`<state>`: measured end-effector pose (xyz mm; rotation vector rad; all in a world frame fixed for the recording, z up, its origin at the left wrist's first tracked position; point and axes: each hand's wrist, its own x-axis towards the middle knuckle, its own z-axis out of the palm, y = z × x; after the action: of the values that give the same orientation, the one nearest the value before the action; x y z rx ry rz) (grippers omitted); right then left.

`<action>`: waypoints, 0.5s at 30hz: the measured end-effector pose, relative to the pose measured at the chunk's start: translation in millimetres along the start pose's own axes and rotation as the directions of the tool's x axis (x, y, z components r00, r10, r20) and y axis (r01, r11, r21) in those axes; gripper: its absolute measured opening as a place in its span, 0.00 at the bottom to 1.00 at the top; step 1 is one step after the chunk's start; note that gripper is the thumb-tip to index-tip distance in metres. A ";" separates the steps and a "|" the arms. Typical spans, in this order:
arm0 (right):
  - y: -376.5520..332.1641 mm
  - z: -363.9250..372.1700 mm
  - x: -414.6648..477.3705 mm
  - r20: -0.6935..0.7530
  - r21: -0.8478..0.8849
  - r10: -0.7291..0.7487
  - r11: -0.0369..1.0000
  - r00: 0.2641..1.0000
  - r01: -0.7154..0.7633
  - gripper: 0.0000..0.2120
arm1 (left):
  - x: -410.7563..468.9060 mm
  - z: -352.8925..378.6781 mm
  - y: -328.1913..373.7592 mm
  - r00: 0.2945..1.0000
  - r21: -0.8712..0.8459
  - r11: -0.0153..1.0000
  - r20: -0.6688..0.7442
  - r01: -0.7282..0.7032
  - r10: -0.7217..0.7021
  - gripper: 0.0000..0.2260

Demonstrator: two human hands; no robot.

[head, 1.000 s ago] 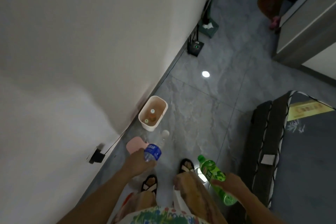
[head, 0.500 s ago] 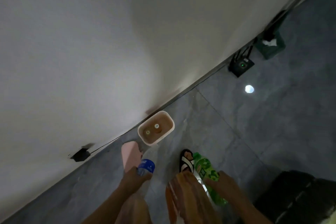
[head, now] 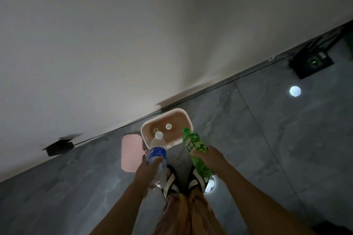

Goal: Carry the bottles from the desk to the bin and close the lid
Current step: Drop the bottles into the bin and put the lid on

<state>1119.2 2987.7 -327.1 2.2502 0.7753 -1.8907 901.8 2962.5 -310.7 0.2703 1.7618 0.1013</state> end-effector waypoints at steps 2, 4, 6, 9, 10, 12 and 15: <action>-9.3 14.3 39.3 0.022 0.024 0.005 1.000 1.000 -0.005 0.30 | 32.4 7.7 -1.5 0.996 -0.104 0.991 0.043 0.088 -0.084 0.23; -16.5 26.8 74.4 0.026 0.043 0.030 0.999 0.999 -0.031 0.29 | 60.8 13.3 -4.8 0.982 -0.212 0.964 0.128 0.161 -0.136 0.17; -22.3 36.6 106.2 0.006 0.056 0.049 0.997 0.999 -0.050 0.30 | 84.1 18.2 -6.4 0.965 -0.329 0.922 0.226 0.203 -0.132 0.12; -28.2 48.4 143.2 -0.050 0.051 0.059 0.997 0.997 -0.057 0.34 | 112.0 20.6 -9.4 0.963 -0.463 0.861 0.252 0.210 -0.099 0.09; -28.9 51.6 152.7 -0.069 0.046 0.055 0.998 0.996 -0.052 0.35 | 120.7 20.6 -11.2 0.966 -0.473 0.857 0.240 0.203 -0.097 0.09; -29.8 56.8 167.8 -0.095 0.035 0.037 0.999 0.995 -0.033 0.37 | 132.8 21.8 -11.5 0.973 -0.454 0.872 0.209 0.185 -0.098 0.08; -34.7 60.7 181.5 -0.143 0.001 -0.004 1.000 0.990 0.004 0.39 | 147.1 26.7 -8.0 0.981 -0.356 0.915 0.101 0.188 -0.163 0.08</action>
<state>1067.6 3050.8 -503.7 2.4080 0.7970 -1.7469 899.6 2987.4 -458.4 -0.1539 1.6529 0.2820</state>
